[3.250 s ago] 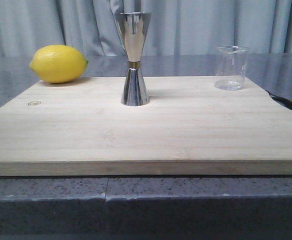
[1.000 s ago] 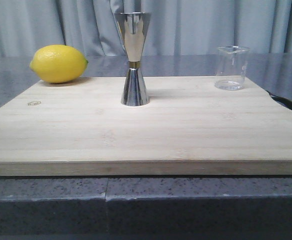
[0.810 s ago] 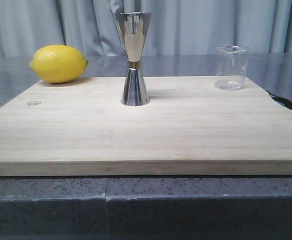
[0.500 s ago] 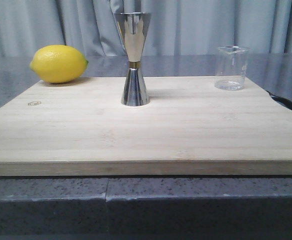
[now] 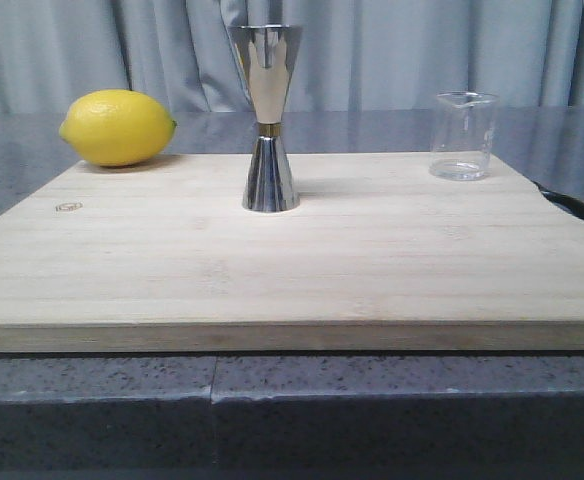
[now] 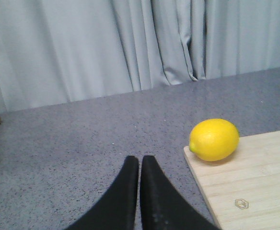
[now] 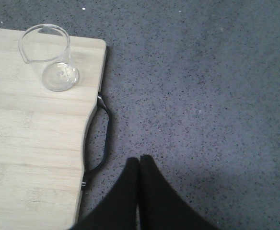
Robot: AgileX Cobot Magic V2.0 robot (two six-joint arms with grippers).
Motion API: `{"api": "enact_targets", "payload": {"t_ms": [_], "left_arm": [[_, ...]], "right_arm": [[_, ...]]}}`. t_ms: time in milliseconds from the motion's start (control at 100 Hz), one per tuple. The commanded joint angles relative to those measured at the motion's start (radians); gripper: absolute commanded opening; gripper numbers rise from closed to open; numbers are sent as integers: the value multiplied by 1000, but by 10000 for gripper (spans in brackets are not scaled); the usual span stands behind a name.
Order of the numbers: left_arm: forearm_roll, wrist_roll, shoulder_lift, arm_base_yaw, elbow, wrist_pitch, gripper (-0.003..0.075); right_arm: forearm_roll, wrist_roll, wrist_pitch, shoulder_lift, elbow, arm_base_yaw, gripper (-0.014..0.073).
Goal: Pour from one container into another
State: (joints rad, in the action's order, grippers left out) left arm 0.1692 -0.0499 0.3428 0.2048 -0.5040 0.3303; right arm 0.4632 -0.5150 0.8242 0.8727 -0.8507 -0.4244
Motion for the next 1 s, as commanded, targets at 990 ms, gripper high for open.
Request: {"api": "enact_targets", "payload": {"t_ms": [990], "left_arm": [[-62, 6, -374, -129, 511, -427, -19]], "right_arm": [[41, 12, -46, -11, -34, -2, -71]]}}
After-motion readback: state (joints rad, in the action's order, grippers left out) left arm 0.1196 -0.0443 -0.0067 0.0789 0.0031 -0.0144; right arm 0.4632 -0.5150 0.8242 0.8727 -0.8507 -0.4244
